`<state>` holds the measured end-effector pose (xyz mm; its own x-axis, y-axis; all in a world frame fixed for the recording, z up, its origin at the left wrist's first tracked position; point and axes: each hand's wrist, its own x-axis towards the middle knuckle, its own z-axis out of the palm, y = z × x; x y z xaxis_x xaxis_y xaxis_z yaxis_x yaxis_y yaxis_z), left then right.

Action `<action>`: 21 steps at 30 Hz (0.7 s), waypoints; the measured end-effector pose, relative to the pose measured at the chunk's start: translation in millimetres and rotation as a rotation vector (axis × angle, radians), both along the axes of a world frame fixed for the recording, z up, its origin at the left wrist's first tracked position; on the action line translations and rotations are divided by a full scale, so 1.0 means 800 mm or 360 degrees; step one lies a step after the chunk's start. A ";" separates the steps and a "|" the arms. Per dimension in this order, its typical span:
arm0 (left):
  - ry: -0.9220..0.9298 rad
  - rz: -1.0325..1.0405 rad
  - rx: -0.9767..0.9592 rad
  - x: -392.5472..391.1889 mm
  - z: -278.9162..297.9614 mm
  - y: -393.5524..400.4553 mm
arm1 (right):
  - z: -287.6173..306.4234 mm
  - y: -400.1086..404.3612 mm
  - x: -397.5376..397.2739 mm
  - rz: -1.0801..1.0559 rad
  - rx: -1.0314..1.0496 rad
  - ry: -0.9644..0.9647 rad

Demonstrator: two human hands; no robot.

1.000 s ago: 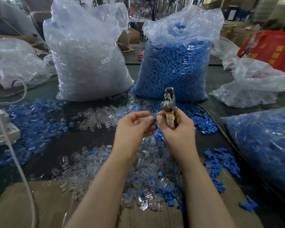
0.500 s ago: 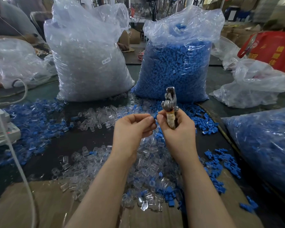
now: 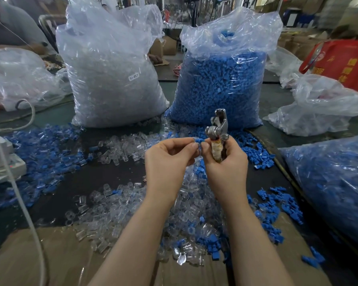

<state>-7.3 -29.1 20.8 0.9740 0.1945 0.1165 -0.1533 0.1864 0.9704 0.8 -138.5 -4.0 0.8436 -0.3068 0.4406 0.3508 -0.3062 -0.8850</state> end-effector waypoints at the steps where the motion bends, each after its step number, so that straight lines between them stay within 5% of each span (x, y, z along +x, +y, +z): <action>1: -0.0025 0.0020 0.0049 0.000 0.000 0.000 | 0.000 0.000 0.000 -0.0004 -0.0022 -0.0004; 10: -0.0180 0.0154 0.0385 0.000 -0.006 -0.001 | 0.001 -0.001 0.000 0.0025 -0.0084 0.0064; 21: -0.0102 0.0208 0.0237 0.006 -0.005 0.012 | 0.003 -0.023 0.001 0.0461 -0.0066 0.0340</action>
